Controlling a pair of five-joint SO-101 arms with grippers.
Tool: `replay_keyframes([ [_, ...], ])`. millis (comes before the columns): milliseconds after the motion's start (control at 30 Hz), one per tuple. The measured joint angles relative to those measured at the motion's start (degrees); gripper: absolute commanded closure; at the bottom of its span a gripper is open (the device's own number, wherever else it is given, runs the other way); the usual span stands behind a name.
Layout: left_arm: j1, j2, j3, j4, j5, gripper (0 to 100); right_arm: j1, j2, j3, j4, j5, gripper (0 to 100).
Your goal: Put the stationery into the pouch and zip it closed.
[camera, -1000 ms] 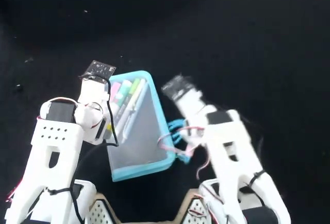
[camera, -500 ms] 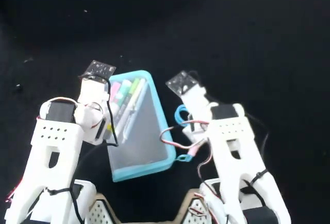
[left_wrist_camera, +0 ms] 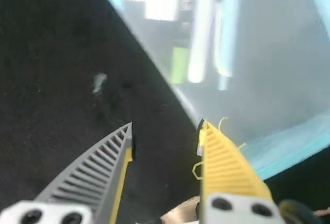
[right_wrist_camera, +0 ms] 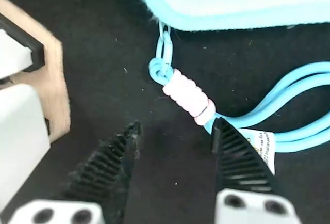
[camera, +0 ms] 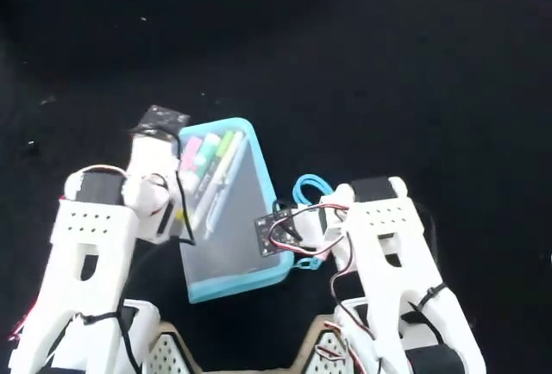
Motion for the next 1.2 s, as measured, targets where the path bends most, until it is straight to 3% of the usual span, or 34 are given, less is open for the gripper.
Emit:
replay_keyframes([
  [233, -10.9, 0.0, 0.0, -0.3, 4.0, 79, -4.9, 0.0, 3.3, -1.2, 4.2, 79.3],
  [500, -12.5, 0.0, 0.0, -0.3, 6.0, 79, -8.0, 0.0, 11.1, -14.9, 4.7, 79.9],
  [667, -12.5, 0.0, 0.0, -0.3, 6.1, 79, -8.2, -1.0, 13.9, -19.8, 2.1, 99.5],
  [867, -12.5, 0.0, 0.0, -0.3, 6.1, 79, -8.2, -1.1, 12.9, -20.1, -7.1, 98.9],
  [1033, -12.5, 0.0, 0.0, -0.3, 6.2, 79, -8.7, -1.1, 4.3, -9.9, -16.1, 98.8],
  [1200, -12.5, 0.0, 0.0, -0.3, 6.1, 79, -10.8, -1.1, -7.7, -2.8, -33.0, 98.8],
])
